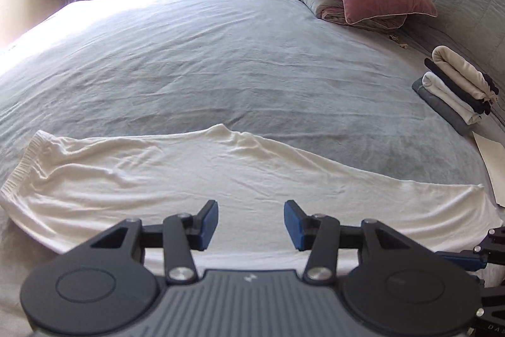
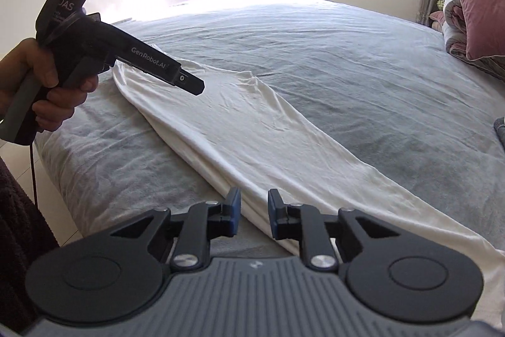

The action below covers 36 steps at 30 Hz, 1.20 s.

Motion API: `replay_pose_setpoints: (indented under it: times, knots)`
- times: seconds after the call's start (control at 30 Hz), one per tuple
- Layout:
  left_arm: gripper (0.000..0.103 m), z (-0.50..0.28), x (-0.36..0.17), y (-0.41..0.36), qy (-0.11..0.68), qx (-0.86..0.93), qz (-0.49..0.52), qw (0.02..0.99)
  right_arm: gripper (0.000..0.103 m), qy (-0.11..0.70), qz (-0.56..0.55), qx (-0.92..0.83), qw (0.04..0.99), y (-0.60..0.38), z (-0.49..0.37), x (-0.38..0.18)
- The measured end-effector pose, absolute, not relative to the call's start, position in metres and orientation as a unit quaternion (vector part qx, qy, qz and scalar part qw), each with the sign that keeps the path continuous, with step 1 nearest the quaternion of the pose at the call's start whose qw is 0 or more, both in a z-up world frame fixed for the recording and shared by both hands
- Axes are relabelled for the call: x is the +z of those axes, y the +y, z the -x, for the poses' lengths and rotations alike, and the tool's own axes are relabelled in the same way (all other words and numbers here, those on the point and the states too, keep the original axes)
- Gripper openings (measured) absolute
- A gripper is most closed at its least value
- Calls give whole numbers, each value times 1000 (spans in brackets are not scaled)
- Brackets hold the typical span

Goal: Fold clothes

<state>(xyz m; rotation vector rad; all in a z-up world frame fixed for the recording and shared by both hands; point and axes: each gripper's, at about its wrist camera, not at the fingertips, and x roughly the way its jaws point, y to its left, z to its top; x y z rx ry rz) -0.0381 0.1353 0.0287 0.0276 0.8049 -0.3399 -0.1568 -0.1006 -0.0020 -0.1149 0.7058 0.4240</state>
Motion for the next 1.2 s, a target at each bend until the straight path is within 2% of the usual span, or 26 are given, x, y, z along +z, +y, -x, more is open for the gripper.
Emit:
replay_pose_setpoints:
  times: [0.07, 0.33, 0.57, 0.8, 1.2]
  knots:
    - [47, 39, 27, 152, 399, -147, 3, 905, 13, 358, 48, 225, 905, -95, 149, -2]
    - [47, 42, 28, 219, 403, -84, 73, 908, 13, 410, 12, 285, 866, -85, 109, -9]
    - [47, 34, 18, 261, 424, -38, 131, 895, 13, 411, -25, 343, 844, -74, 87, -14]
    - [47, 31, -3, 272, 453, -24, 137, 881, 13, 414, -56, 378, 826, -63, 70, -24]
    - [45, 29, 2, 275, 415, -58, 183, 889, 13, 396, -74, 394, 826, -68, 55, -24]
